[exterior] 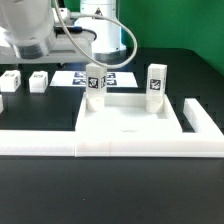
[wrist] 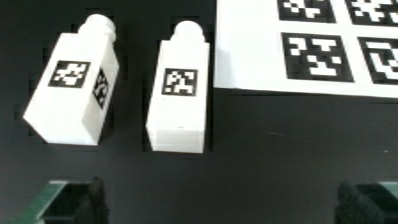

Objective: Assemble square table

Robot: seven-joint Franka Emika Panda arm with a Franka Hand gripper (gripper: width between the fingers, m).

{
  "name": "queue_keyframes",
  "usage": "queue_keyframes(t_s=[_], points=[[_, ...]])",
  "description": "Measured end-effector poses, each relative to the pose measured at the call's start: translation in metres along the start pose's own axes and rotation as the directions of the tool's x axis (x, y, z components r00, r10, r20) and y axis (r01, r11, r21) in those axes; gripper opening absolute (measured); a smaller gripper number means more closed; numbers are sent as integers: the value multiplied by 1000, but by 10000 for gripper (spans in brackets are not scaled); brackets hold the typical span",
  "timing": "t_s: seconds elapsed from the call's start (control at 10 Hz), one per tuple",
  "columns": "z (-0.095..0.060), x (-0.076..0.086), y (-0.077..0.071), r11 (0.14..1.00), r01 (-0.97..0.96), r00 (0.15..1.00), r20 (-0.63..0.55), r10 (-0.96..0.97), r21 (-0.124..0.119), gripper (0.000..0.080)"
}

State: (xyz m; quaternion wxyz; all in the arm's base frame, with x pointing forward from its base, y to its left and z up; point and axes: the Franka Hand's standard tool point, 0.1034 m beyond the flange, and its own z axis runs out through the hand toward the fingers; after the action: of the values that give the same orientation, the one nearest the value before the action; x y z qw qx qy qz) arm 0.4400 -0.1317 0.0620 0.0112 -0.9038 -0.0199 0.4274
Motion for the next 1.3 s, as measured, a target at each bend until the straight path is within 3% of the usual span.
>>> queue_keyframes(t_s=[0.3,0.6,1.3], points=[[36,0,17,999,-19,996,90,17,27,649],[68,0,9,1000,-9,994,105,6,20,649],[75,0,9,1000,-6,993,116,3,21,649]])
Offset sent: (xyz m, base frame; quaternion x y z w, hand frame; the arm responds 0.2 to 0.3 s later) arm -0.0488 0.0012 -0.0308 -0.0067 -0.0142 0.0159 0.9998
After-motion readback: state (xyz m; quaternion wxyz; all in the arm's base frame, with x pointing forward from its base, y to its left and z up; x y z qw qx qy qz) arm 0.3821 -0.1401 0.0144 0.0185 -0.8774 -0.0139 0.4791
